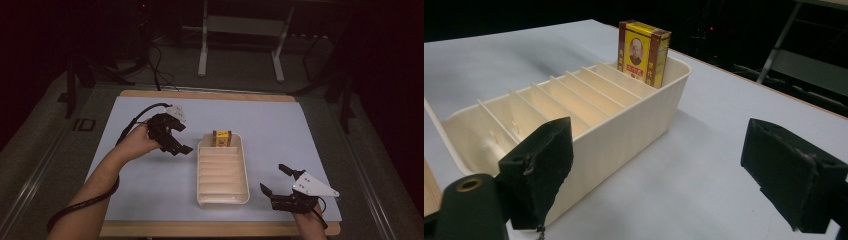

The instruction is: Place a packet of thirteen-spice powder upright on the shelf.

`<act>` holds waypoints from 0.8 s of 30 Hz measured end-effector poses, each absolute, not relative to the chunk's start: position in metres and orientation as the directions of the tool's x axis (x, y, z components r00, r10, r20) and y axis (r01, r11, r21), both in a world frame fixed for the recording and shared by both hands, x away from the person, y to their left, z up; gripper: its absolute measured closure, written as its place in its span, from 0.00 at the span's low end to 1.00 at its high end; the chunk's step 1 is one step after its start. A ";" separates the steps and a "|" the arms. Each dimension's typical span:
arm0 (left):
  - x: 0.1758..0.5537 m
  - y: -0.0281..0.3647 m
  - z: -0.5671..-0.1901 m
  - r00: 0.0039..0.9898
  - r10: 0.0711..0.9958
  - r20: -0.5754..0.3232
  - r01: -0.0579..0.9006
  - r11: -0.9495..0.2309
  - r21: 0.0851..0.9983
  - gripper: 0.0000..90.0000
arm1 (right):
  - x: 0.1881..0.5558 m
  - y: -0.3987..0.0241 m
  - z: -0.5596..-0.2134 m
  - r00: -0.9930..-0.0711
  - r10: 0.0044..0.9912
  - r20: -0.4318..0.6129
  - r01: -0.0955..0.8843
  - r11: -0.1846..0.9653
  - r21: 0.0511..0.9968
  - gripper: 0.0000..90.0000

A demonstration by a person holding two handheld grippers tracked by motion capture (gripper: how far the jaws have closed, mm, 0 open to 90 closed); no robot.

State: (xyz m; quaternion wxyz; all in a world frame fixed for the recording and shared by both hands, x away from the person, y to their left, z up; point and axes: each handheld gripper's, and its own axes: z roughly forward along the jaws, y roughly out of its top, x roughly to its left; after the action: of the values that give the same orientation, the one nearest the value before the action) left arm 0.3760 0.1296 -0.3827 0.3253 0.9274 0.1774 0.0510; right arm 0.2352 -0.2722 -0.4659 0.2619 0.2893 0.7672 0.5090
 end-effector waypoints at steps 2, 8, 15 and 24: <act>0.374 0.133 -0.385 0.924 0.382 -0.031 0.315 -0.711 0.628 0.06 | 0.235 -0.272 -0.466 -0.695 0.711 -0.106 0.178 0.314 0.933 0.15; 0.363 0.142 -0.390 0.908 0.418 -0.015 0.333 -0.702 0.630 0.02 | 0.235 -0.272 -0.466 -0.695 0.711 -0.108 0.179 0.316 0.932 0.15; 0.350 0.152 -0.400 0.885 0.466 -0.001 0.358 -0.677 0.643 0.02 | 0.236 -0.271 -0.467 -0.696 0.710 -0.105 0.181 0.315 0.932 0.15; 0.337 0.153 -0.414 0.888 0.459 -0.019 0.367 -0.683 0.632 0.02 | 0.236 -0.271 -0.467 -0.695 0.711 -0.103 0.185 0.315 0.931 0.15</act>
State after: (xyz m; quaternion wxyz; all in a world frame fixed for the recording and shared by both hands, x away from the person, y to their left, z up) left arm 0.3374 0.1529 -0.4144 0.3281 0.9145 0.2258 0.0707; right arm 0.2357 -0.2714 -0.4671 0.2594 0.2916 0.7684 0.5073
